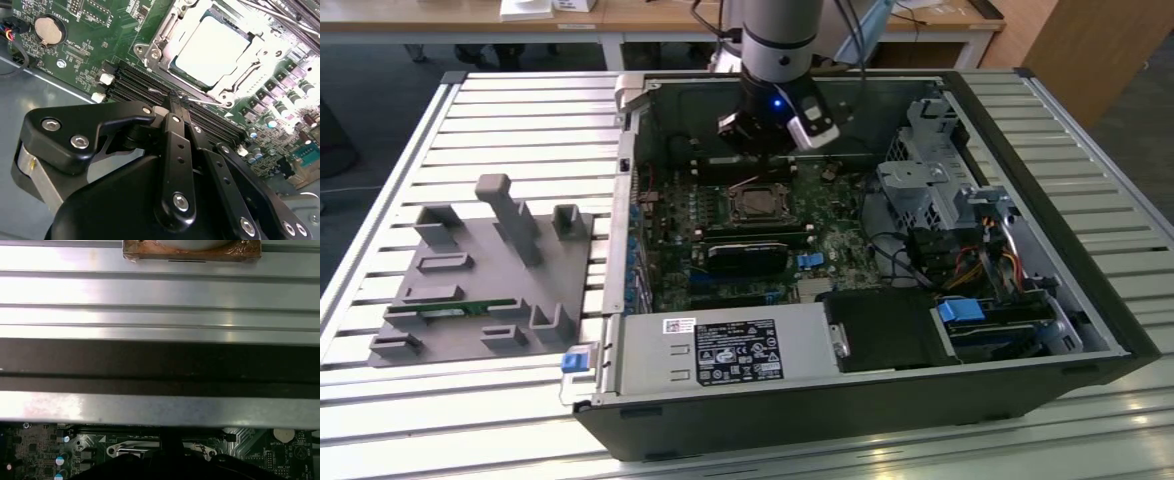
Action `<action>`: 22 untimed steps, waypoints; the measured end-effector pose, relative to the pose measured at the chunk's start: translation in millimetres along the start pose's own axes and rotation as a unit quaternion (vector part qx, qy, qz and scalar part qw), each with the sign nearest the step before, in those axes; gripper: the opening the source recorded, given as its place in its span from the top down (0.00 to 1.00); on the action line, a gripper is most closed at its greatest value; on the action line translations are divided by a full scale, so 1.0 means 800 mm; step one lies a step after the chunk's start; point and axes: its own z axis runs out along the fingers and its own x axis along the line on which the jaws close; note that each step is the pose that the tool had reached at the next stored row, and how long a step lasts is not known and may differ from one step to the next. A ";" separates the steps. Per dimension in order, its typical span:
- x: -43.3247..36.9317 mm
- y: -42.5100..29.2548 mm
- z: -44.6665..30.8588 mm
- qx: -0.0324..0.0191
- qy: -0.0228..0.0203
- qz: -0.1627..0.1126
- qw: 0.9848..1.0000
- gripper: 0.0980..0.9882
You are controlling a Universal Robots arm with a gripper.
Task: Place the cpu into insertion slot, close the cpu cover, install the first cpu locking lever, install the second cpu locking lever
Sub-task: 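Install the first cpu locking lever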
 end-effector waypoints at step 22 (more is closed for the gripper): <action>-0.014 -0.0029 0.0241 0.000 0.005 0.001 1.000 0.99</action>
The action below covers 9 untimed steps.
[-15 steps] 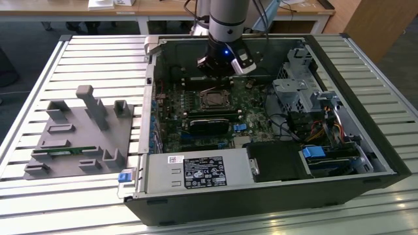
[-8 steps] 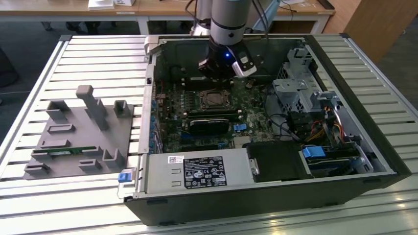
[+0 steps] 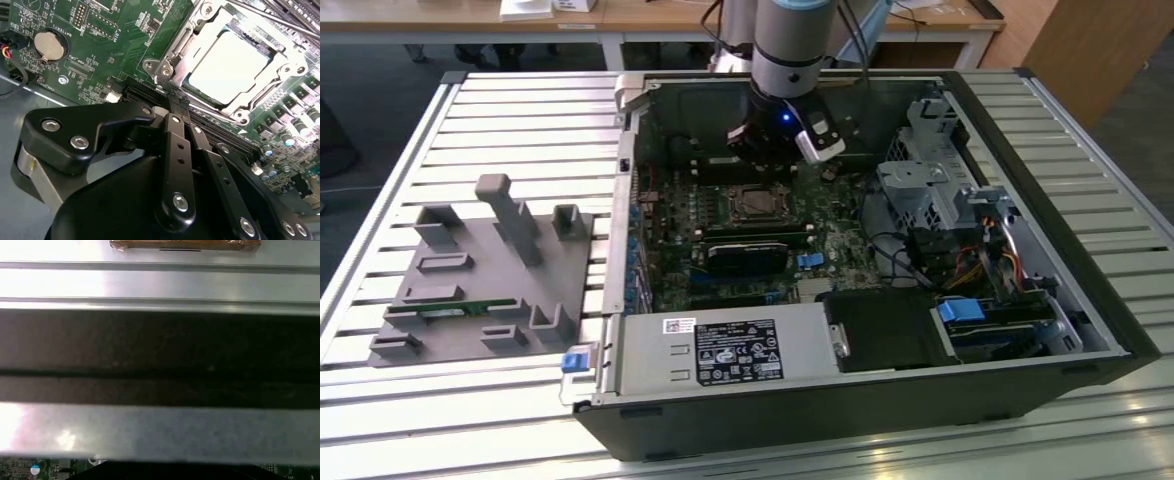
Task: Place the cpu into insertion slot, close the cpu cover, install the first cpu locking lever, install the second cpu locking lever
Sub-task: 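Install the first cpu locking lever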
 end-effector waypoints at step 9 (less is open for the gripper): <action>0.000 0.0006 -0.0036 0.000 0.000 0.000 1.000 0.99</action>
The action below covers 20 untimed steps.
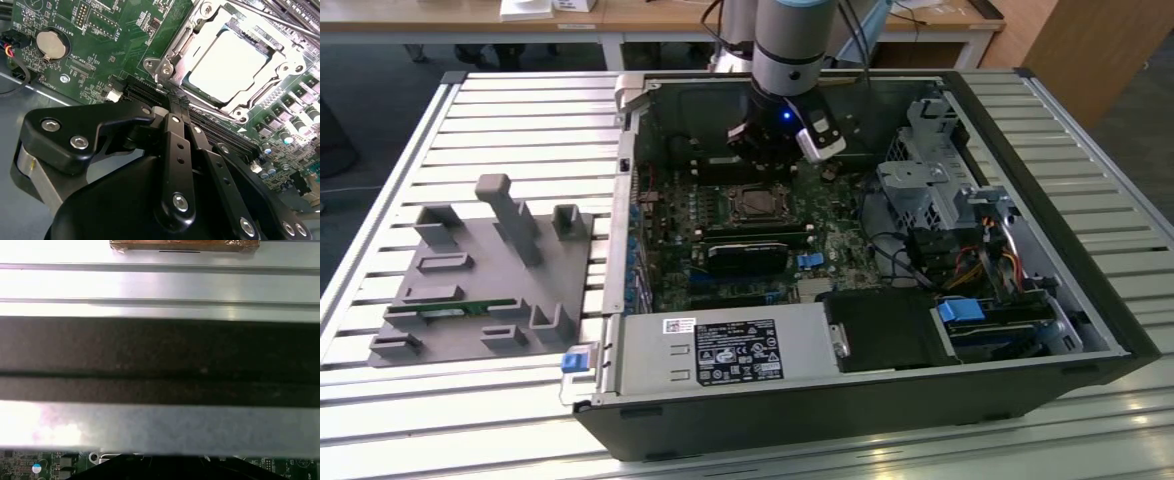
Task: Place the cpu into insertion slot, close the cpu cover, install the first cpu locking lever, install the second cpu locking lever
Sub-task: 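Install the first cpu locking lever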
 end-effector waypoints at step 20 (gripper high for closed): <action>0.000 -0.0001 0.0029 0.009 0.000 0.000 1.000 0.99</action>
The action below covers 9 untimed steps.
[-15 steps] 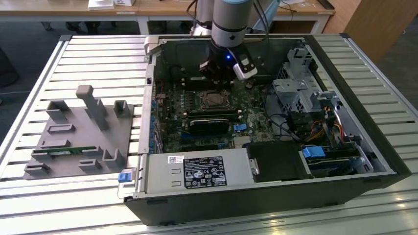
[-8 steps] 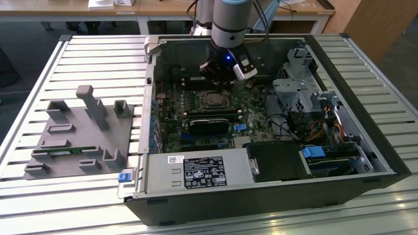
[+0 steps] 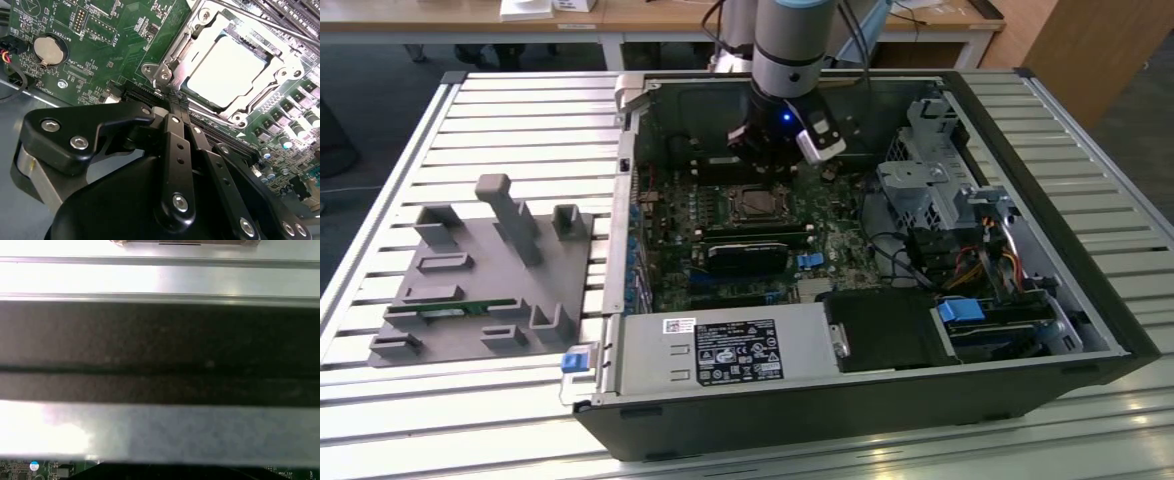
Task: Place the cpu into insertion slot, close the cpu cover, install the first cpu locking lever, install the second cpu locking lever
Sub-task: 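Install the first cpu locking lever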
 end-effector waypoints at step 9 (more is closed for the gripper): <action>0.000 -0.0003 0.0008 0.008 0.000 0.000 1.000 0.99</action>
